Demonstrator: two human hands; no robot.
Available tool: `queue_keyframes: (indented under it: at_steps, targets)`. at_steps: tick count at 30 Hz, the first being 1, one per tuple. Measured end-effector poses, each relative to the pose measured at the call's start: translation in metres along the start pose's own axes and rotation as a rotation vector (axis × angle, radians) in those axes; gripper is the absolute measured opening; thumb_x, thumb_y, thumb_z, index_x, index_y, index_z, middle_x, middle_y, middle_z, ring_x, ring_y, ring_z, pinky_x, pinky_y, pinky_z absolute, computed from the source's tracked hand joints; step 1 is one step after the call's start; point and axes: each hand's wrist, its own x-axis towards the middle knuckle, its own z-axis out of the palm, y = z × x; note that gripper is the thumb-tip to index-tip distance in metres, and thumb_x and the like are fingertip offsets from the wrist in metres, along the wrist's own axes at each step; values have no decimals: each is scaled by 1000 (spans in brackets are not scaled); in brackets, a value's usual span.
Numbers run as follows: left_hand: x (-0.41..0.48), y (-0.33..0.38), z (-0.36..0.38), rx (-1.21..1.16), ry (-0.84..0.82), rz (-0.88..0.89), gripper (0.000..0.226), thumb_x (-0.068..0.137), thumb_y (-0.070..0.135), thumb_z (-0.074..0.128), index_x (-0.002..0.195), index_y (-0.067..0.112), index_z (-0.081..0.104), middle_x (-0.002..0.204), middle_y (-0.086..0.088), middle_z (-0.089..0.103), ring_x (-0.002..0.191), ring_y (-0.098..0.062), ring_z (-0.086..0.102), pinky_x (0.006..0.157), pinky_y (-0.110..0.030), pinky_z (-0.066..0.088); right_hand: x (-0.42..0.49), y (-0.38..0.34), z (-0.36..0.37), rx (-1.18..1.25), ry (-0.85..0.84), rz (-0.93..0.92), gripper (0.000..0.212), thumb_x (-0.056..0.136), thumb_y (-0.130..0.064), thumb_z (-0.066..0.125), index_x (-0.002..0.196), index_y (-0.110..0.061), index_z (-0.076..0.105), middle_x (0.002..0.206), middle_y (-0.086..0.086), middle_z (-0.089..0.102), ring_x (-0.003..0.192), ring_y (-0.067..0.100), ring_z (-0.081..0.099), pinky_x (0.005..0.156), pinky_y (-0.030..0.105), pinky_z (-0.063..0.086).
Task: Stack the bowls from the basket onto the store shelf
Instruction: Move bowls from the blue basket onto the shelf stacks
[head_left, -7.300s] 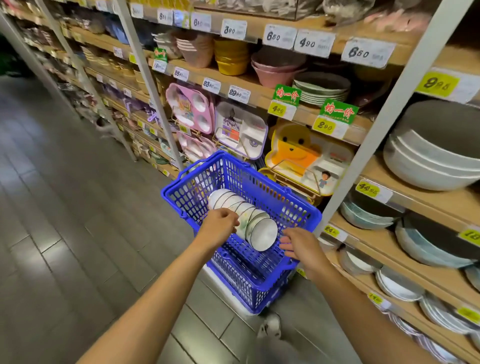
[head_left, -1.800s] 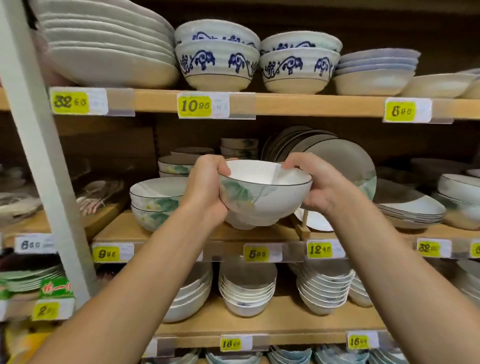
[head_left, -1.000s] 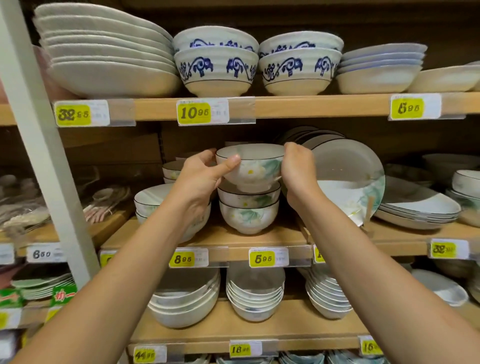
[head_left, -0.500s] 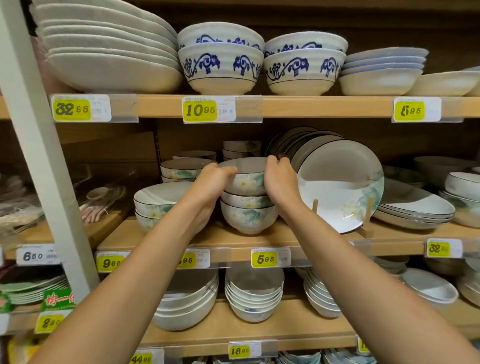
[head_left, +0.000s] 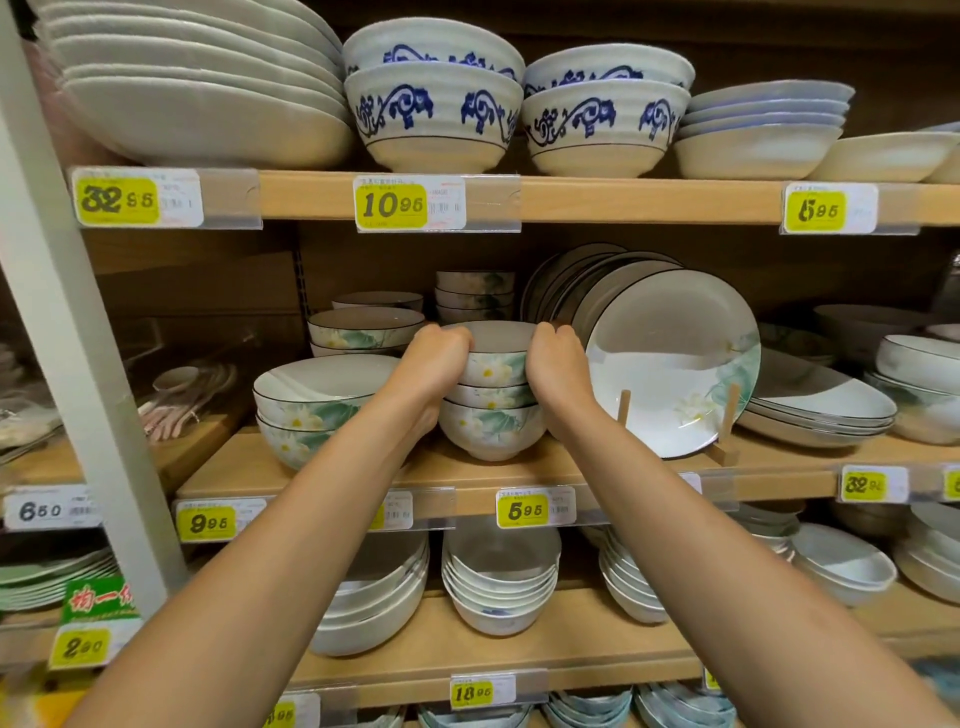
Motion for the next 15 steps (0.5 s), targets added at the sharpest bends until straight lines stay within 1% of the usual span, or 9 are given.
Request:
queue_keyframes:
  at_steps: [2, 4, 6, 8, 9, 10, 11, 13, 15]
  targets:
    - [0, 1, 2, 1, 19, -6, 18, 88, 19, 49, 104, 11, 52, 81, -2, 48, 71, -13, 44, 55, -29, 28, 0, 0, 1, 6, 0, 2, 39, 99, -26, 28, 127, -7, 46, 110, 5, 51, 99, 22, 50, 87, 39, 43]
    - [1, 1, 4, -1, 37, -6, 27, 89, 20, 49, 112, 7, 54, 81, -1, 46, 71, -12, 42, 55, -29, 27, -1, 0, 1, 18, -1, 5, 39, 98, -27, 28, 126, -8, 46, 112, 6, 51, 100, 22, 50, 90, 41, 45]
    - [2, 0, 6, -4, 52, -7, 36, 89, 20, 48, 120, 3, 54, 82, -2, 46, 70, -13, 41, 55, -30, 27, -1, 1, 1, 29, -6, 9, 38, 98, -27, 28, 126, -9, 46, 110, 5, 50, 100, 21, 50, 88, 39, 44]
    - [2, 0, 7, -18, 60, -4, 39, 88, 18, 47, 122, 0, 53, 93, -10, 54, 72, -15, 43, 56, -30, 28, -1, 3, 1, 32, -15, 11, 36, 99, -27, 28, 125, -10, 46, 108, 3, 49, 98, 19, 49, 84, 37, 43]
    - [2, -1, 8, -24, 59, -3, 39, 89, 18, 47, 123, 0, 53, 105, -15, 57, 77, -18, 47, 59, -30, 31, 0, 3, 1, 32, -18, 11, 35, 99, -27, 28, 125, -11, 45, 107, 3, 49, 96, 18, 48, 82, 36, 42]
    - [2, -2, 8, -26, 58, -5, 39, 89, 17, 46, 124, 0, 52, 117, -19, 57, 85, -23, 51, 65, -30, 34, 0, 4, 1, 32, -20, 10, 35, 99, -27, 27, 125, -11, 45, 106, 2, 48, 95, 17, 48, 80, 35, 40]
    - [3, -3, 9, -27, 63, -7, 40, 89, 17, 44, 125, 0, 51, 124, -21, 55, 95, -28, 53, 70, -31, 36, 0, 4, 1, 33, -21, 7, 35, 99, -27, 27, 125, -11, 44, 106, 3, 48, 94, 17, 48, 79, 34, 39]
    - [4, -3, 11, -18, 82, -16, 43, 91, 18, 42, 129, -1, 48, 131, -22, 52, 113, -35, 53, 79, -35, 39, 1, 5, 1, 32, -19, -1, 35, 99, -26, 27, 126, -10, 44, 109, 4, 49, 96, 18, 48, 81, 34, 39]
    - [5, -3, 12, 4, 91, -27, 45, 92, 19, 39, 132, 0, 46, 137, -22, 48, 122, -36, 48, 94, -40, 42, 1, 6, 0, 35, -19, -8, 36, 99, -25, 28, 128, -9, 44, 112, 5, 50, 100, 20, 49, 82, 34, 41]
